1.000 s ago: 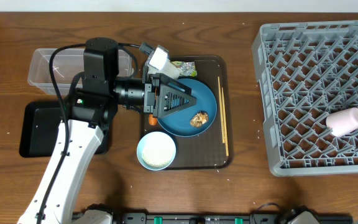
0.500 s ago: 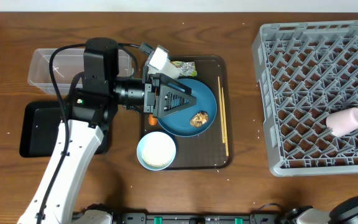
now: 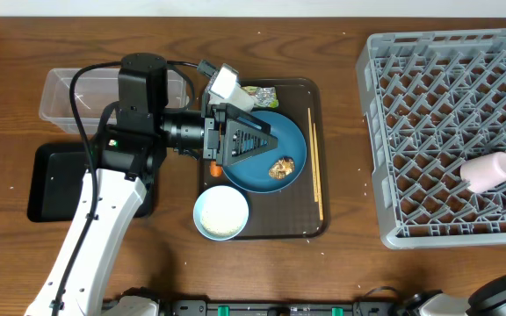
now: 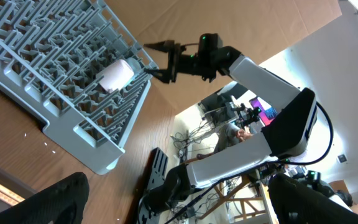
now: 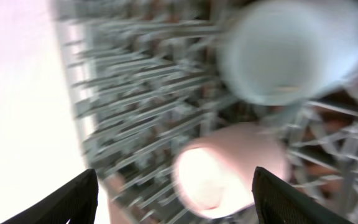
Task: Sort waste into correct bins and load items into the dishwasher rack
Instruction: 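Hand blue cup to right gripper and place it in the rack, then grasp the rim of the blue plate with left gripper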
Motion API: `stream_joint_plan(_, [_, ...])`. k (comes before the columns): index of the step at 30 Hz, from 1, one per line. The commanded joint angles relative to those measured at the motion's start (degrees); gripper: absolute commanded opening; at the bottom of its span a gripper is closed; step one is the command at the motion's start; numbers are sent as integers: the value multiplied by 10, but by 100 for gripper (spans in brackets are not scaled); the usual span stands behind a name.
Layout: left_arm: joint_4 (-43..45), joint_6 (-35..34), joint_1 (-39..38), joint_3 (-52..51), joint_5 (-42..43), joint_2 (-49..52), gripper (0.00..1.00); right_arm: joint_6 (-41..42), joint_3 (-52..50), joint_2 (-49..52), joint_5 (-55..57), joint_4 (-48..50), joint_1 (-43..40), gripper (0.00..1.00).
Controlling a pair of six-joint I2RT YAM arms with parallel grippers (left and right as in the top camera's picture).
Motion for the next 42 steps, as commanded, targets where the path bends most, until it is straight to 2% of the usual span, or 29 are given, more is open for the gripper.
stream_joint_plan(1, [-1,24,0,-1,-6,-2,93,-65,40,-42,-131,1,20,72])
stream_joint_plan(3, [-16,45,0,-1,-53,-2,91,-104,52,-80,-155,1,52,72])
stream_joint_plan(5, [-53,72,0,-1,-140,-2,89,-131,56,-116,-154,2,91,72])
stream_joint_plan(8, [-150,96,-4,-1,-376,-2,79,-172,56,-173,-115,-7,177,73])
stream_joint_plan(10, [-205,96,-14,-1,-527,-1,77,-194,56,-199,-70,-24,237,73])
stream_joint_plan(11, [-230,96,-21,-1,-586,-1,77,-204,56,-210,-40,-37,270,73])
stream_joint_plan(13, [-271,97,-35,-1,-646,-1,77,-223,56,-227,32,-67,333,75])
stream_joint_plan(17, [-339,97,-58,-1,-698,-1,77,-223,56,-238,186,-122,452,76])
stream_joint_plan(22, [-371,97,-63,-3,-726,1,77,-220,56,-230,242,-148,533,79])
stream_joint_plan(31, [-330,95,-77,-5,-721,11,77,-207,56,-214,239,-158,548,82])
stream_joint_plan(38, [-272,118,-146,-5,-723,56,77,-197,55,-211,238,-180,548,82])
stream_joint_plan(42, [-241,125,-187,-5,-756,101,77,-197,55,-211,238,-188,548,83])
